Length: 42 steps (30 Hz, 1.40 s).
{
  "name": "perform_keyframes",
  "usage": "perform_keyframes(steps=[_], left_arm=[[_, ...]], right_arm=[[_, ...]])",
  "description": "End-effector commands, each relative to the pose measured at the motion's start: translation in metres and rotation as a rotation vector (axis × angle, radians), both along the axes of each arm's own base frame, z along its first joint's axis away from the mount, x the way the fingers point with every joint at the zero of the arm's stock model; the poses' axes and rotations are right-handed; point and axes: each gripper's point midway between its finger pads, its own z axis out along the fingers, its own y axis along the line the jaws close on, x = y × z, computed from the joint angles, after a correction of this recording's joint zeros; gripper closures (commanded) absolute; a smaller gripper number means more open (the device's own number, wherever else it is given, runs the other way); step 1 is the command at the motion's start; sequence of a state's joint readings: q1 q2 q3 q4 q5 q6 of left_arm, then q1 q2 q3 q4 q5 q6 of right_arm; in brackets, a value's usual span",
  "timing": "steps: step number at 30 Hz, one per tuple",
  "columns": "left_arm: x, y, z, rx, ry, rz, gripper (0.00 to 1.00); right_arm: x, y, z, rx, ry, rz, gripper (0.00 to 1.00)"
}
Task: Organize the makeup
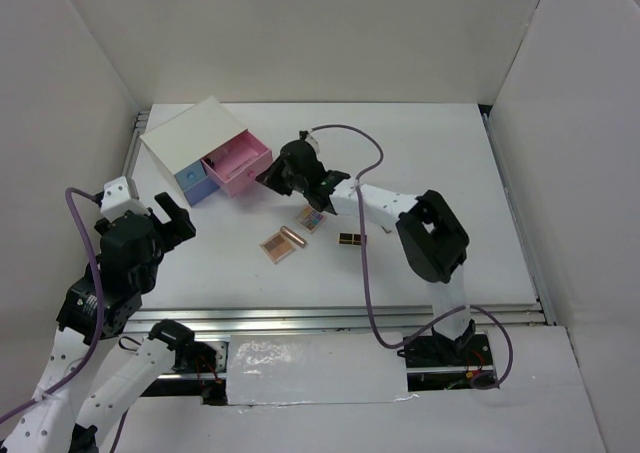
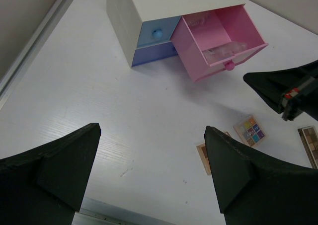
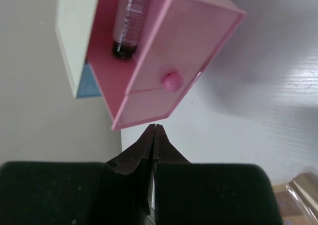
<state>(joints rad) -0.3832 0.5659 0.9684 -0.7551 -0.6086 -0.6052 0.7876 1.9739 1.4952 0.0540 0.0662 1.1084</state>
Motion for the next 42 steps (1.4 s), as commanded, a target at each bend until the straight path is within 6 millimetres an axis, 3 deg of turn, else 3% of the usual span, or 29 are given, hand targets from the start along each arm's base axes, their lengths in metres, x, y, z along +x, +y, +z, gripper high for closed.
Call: perform_keyframes(steps=[1, 3, 9, 14, 23, 27, 40, 42], left_arm=[[0.003, 0.001, 0.007, 0.0, -0.027, 0.009, 0.0], [0.003, 0.0, 0.007, 0.002, -0.027, 0.005, 0.01], [0.006, -0.003, 0.005, 0.007, -0.015, -0.011, 0.01], [0.007, -0.004, 0.005, 0.008, -0.016, -0.016, 0.01], [0.009, -0.007, 0.004, 0.011, -0.006, -0.03, 0.01], [0.009, -0.008, 0.003, 0.011, -0.006, -0.035, 0.01], [0.011, -0.01, 0.002, 0.012, -0.001, -0.048, 0.01], [0.011, -0.01, 0.003, 0.01, -0.003, -0.048, 0.01]], right_arm=[[0.02, 0.024, 0.019, 0.056, -0.073, 0.016, 1.0], [0.028, 0.028, 0.008, 0.053, -0.063, 0.012, 1.0], [0.042, 0.039, 0.004, 0.083, -0.073, 0.017, 1.0], [0.053, 0.048, 0.011, 0.117, -0.101, 0.031, 1.0], [0.074, 0.068, -0.004, 0.166, -0.094, 0.05, 0.99], [0.087, 0.075, 0.001, 0.197, -0.11, 0.053, 0.98], [0.103, 0.087, 0.01, 0.313, -0.169, 0.056, 0.93], [0.106, 0.09, -0.001, 0.307, -0.153, 0.055, 0.92]])
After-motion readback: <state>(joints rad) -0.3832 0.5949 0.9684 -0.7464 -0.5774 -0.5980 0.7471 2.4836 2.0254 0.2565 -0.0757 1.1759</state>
